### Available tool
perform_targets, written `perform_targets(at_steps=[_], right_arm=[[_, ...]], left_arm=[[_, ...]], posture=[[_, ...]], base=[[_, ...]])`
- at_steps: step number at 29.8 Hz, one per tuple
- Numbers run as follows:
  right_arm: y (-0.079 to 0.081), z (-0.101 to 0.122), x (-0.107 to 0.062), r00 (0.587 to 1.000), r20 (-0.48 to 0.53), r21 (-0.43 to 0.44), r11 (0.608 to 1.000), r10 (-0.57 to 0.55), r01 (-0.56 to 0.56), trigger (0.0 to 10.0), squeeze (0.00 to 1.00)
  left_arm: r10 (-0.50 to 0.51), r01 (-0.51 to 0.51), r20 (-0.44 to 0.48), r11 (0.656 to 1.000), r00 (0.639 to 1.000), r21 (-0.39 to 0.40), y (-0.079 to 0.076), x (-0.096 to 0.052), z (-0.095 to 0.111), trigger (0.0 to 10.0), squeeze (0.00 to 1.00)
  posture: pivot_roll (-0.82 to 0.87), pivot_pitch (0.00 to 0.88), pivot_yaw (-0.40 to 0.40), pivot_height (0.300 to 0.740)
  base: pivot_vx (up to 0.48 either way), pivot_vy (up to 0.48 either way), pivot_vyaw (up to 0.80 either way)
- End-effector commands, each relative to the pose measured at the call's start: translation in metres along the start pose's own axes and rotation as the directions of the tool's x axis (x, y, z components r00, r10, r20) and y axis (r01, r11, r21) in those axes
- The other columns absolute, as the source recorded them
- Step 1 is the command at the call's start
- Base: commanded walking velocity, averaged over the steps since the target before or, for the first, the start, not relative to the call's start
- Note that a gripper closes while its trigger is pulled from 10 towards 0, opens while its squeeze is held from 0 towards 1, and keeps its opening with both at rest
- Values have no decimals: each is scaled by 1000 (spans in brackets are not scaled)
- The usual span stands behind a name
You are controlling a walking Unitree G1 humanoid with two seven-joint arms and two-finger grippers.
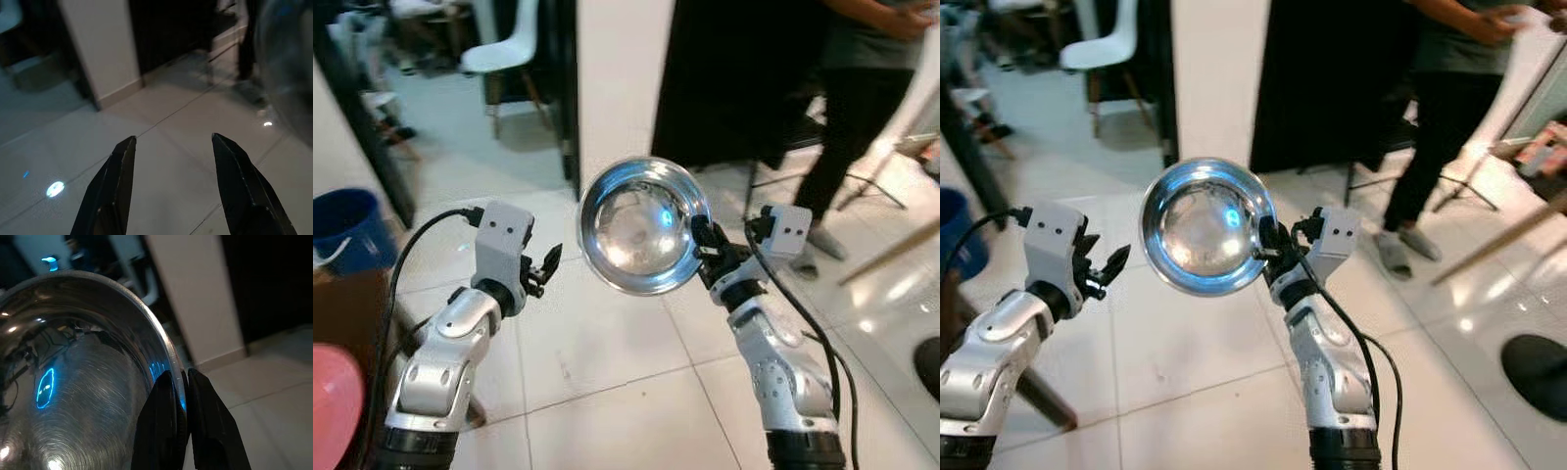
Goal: Setting the table
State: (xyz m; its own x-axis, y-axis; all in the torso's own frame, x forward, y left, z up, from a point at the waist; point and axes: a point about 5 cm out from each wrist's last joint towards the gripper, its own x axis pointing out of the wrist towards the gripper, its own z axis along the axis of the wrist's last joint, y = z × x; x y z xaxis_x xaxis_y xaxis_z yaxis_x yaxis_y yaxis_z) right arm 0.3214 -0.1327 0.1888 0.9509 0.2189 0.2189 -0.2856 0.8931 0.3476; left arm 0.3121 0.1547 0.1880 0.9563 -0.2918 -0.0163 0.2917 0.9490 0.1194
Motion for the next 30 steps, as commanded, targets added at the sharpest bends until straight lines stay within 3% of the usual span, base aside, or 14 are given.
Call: perform_targets(at_steps=[1,30], right_arm=[[2,2,1,1000,17,13,1000,11,-12,10000,0],[3,2,2,1000,15,11,1000,19,-19,10000,0]], left_arm=[[6,-6,-27,1000,1000,-4,3,-2,-6,10000,0],[-2,1,-20,1000,1000,-22,3,-2,-4,10000,0]], posture=[[-11,37,41,740],[-12,31,40,740]], base=[[0,0,-800],[0,0,-800]])
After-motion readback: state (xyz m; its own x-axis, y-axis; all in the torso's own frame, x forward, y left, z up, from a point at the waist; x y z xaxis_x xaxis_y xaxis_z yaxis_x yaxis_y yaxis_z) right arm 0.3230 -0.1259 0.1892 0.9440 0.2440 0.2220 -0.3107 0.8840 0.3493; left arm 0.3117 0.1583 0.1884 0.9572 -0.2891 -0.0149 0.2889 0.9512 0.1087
